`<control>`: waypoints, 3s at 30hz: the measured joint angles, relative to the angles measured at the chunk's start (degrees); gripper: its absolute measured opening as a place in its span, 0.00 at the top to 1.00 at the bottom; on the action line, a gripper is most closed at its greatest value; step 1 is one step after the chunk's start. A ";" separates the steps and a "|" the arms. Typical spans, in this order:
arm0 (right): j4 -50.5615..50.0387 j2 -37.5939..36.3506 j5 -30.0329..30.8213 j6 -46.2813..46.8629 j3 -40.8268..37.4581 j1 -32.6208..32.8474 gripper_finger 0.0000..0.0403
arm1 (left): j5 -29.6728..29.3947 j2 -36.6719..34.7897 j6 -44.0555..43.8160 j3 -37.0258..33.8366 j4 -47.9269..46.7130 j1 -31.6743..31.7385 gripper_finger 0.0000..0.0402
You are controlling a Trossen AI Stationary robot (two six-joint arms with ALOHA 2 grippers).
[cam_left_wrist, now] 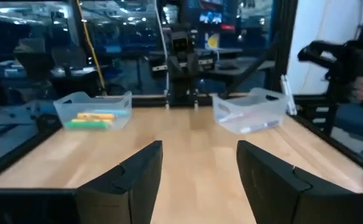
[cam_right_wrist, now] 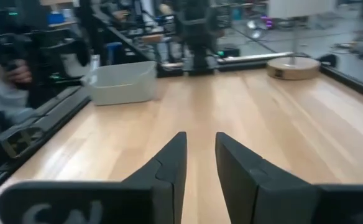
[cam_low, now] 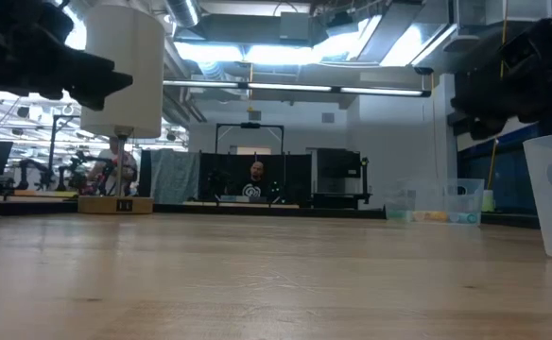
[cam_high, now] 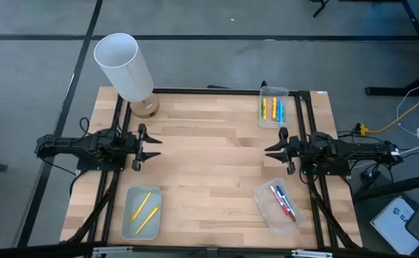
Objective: Pick & Place Markers
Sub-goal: Return to Home Position
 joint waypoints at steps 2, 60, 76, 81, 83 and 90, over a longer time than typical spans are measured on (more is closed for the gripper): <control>-0.32 0.22 2.34 0.25 0.00 0.00 0.79 | -0.26 0.04 1.16 0.01 -0.19 0.00 0.50; -0.76 0.28 5.78 -2.95 0.00 -0.02 0.79 | -0.10 0.21 3.77 0.02 -0.26 0.00 0.50; -0.78 0.28 5.78 -2.95 0.00 -0.02 0.79 | -0.08 0.21 3.77 0.02 -0.26 0.00 0.50; -0.76 0.28 5.78 -2.95 0.00 -0.02 0.79 | -0.08 0.23 3.77 0.02 -0.26 0.00 0.50; -0.77 0.28 5.78 -2.95 0.00 -0.02 0.79 | -0.09 0.21 3.77 0.02 -0.25 0.00 0.50; -0.77 0.28 5.78 -2.95 0.00 -0.02 0.79 | -0.08 0.23 3.77 0.02 -0.26 0.00 0.50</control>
